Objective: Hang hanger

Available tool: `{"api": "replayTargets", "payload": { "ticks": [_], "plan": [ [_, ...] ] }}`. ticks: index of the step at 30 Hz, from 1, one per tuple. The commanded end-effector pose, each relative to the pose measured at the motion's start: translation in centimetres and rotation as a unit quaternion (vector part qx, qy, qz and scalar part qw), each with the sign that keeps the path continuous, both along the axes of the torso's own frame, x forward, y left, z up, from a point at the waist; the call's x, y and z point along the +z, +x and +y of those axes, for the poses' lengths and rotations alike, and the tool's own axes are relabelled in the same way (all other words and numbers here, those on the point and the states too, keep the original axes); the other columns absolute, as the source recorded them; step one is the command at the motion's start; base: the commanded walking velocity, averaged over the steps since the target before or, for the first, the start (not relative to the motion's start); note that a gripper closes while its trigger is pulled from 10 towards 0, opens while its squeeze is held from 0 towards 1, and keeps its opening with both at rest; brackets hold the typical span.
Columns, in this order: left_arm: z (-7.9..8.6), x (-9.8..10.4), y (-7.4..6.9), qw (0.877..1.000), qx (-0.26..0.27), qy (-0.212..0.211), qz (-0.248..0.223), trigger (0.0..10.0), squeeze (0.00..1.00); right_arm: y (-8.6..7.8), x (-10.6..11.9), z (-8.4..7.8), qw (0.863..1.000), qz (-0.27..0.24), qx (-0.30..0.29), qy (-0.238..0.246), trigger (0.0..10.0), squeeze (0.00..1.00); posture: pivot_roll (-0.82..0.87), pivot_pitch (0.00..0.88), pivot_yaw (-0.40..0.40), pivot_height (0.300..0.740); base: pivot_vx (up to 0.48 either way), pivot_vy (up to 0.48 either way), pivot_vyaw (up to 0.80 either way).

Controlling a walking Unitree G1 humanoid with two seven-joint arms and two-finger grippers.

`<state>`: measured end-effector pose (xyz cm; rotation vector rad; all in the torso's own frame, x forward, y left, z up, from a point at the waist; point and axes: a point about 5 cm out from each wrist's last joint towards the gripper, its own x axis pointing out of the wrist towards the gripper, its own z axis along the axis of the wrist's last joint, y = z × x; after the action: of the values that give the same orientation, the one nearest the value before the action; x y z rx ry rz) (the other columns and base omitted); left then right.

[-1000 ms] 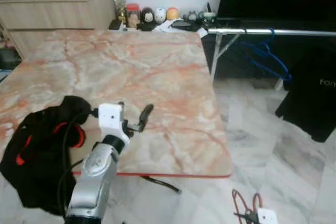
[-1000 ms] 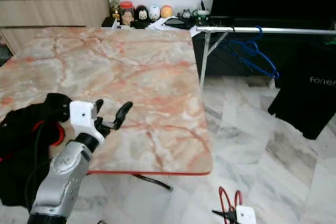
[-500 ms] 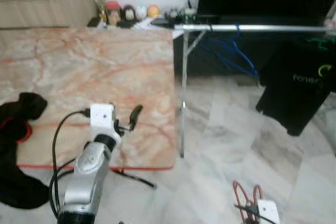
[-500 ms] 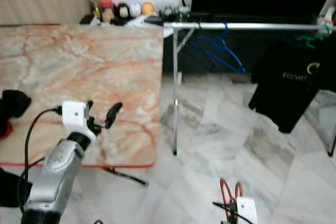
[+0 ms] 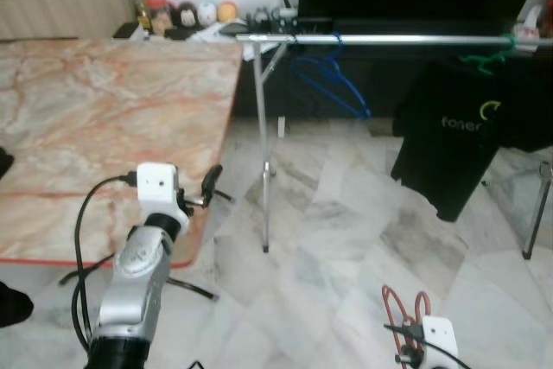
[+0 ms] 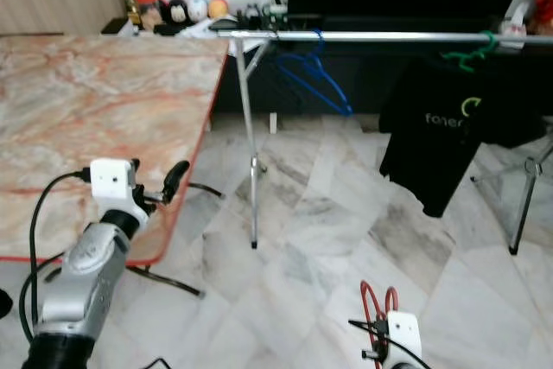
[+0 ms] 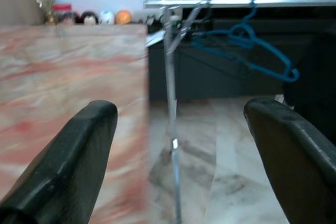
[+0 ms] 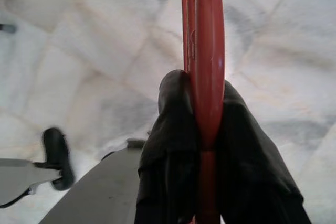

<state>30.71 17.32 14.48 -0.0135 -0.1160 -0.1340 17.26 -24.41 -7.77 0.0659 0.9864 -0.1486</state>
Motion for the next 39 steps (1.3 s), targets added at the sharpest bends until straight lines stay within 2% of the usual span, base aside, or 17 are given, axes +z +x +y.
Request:
{"api": "replayTargets", "payload": {
  "ticks": [1,4,6,10,17,20,25,29,34,39],
  "plan": [
    [0.1,-0.1,-0.1,1.0,-0.001,0.006,-0.001,10.0,0.0,0.5,0.4,-0.6,1.0,-0.011,-0.001,-0.007,10.0,0.0,0.01,0.0,0.002,0.74,0.0,-0.472,0.0],
    [0.9,0.2,-0.4,1.0,0.013,-0.002,-0.002,10.0,0.0,0.7,0.6,-0.7,1.0,-0.015,0.004,-0.007,10.0,0.0,0.02,0.0,-0.003,0.74,0.0,-0.472,0.0],
    [2.2,0.1,-0.5,1.0,0.031,0.003,-0.001,10.0,0.0,0.8,0.7,-0.8,1.0,-0.019,0.011,-0.008,10.0,0.0,0.01,0.0,-0.01,0.74,0.0,-0.472,0.0],
    [2.9,0.1,-0.6,0.999,0.039,0.006,0.002,10.0,0.0,0.9,0.8,-1.0,0.999,-0.035,-0.003,-0.006,10.0,0.0,-0.01,0.0,-0.01,0.74,0.0,-0.472,0.0],
    [2.0,-0.5,0.1,1.0,0.021,0.012,0.017,10.0,0.0,1.1,0.9,-1.0,0.999,-0.048,-0.009,-0.009,10.0,0.0,-0.04,0.0,-0.011,0.74,0.0,-0.464,0.0],
    [1.3,-0.8,0.1,1.0,0.006,0.009,0.025,10.0,0.0,4.4,1.7,3.1,0.996,-0.093,0.017,0.005,10.0,0.0,-0.06,0.004,0.007,0.74,0.0,-0.082,0.0],
    [0.8,-1.5,-0.2,0.999,-0.016,0.016,0.044,10.0,0.0,3.6,1.4,3.0,0.995,-0.099,-0.003,0.019,10.0,0.0,-0.08,0.017,0.025,0.74,0.0,0.0,0.0],
    [0.1,-1.8,0.7,0.997,-0.045,0.031,0.058,10.0,0.0,3.0,1.3,2.4,0.993,-0.11,-0.031,0.012,10.0,0.0,-0.1,0.045,0.032,0.74,0.0,0.0,0.0],
    [-0.1,-1.5,1.1,0.997,-0.051,0.031,0.056,10.0,0.0,3.1,1.2,2.6,0.994,-0.107,-0.019,0.007,10.0,0.0,-0.09,0.049,0.027,0.74,0.0,0.0,0.0],
    [0.1,-1.9,0.5,0.997,-0.045,0.027,0.056,10.0,0.0,2.8,0.9,3.3,0.995,-0.098,-0.006,0.015,10.0,0.0,-0.09,0.057,0.005,0.74,0.0,0.0,-0.16]
  ]
}}
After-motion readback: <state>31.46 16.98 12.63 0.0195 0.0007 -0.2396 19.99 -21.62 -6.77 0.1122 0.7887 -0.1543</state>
